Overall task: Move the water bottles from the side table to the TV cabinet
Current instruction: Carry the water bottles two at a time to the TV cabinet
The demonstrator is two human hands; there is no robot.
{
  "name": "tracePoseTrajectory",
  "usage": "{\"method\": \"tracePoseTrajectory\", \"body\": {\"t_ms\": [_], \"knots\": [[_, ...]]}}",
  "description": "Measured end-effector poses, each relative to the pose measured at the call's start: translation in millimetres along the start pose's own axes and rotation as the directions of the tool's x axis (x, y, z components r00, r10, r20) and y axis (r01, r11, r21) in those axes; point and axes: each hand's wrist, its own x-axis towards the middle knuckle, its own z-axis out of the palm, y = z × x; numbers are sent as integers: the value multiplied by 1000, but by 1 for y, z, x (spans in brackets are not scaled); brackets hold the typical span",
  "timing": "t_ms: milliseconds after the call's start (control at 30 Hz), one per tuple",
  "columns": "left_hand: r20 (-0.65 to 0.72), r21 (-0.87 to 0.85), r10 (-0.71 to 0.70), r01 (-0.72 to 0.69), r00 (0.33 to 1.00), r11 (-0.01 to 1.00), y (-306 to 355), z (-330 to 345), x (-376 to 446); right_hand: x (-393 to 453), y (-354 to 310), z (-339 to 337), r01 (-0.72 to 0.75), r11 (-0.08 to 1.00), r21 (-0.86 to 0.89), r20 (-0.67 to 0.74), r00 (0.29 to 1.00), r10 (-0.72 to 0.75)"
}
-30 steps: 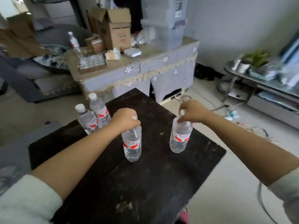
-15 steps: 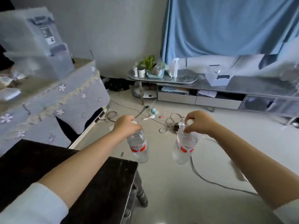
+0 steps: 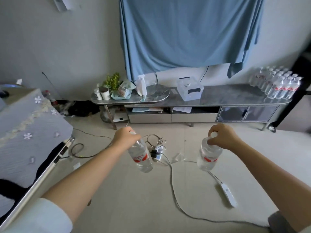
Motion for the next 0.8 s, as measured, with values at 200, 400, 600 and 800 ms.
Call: {"method": "tracePoseTrajectory", "body": {"t_ms": [200, 400, 600, 800], "knots": [[36, -6, 63, -63, 997, 998, 71, 30, 93, 92, 39, -28, -153, 980, 125, -27, 987, 157], [162, 67, 196, -209, 967, 976, 159, 61, 201, 193, 63, -64, -220, 965, 143, -26, 974, 226], [246, 97, 322, -354, 914, 930, 259, 110, 292, 275, 103, -108, -281, 939, 198, -114, 945, 307], [293, 49, 320, -348, 901, 936, 355, 184, 359, 358, 165, -161, -303, 938, 168, -148, 933, 328]]}}
